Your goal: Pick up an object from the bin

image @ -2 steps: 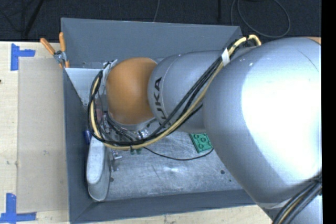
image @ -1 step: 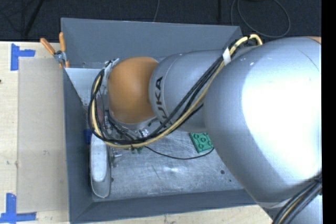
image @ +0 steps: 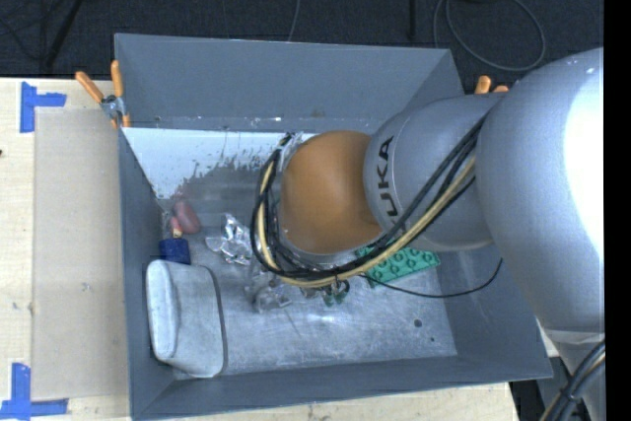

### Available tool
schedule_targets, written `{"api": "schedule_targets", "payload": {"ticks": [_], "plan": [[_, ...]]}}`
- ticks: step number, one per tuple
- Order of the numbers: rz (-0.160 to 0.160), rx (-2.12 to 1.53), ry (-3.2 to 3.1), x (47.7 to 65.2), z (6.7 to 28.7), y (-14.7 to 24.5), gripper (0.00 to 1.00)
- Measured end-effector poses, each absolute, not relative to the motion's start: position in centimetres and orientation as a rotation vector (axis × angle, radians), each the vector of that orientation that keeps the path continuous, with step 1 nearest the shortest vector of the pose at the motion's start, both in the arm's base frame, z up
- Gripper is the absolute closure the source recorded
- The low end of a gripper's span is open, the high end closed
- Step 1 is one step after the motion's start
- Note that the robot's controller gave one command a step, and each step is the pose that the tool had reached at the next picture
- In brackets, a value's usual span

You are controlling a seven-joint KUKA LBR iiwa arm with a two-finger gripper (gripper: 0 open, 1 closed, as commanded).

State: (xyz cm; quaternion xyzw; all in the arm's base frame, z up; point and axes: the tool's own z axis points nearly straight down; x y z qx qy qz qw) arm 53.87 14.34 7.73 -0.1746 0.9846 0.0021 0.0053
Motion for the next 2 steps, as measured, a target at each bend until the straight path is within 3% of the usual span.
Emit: {"api": "schedule_targets", "payload": {"ticks": [1, 2], "plan": [[0.003, -0.94, 2.988, 60.47, 11.06, 19.25, 1.0], [0.002, -0.935, 2.997, 60.3, 10.83, 19.05, 0.0]]}}
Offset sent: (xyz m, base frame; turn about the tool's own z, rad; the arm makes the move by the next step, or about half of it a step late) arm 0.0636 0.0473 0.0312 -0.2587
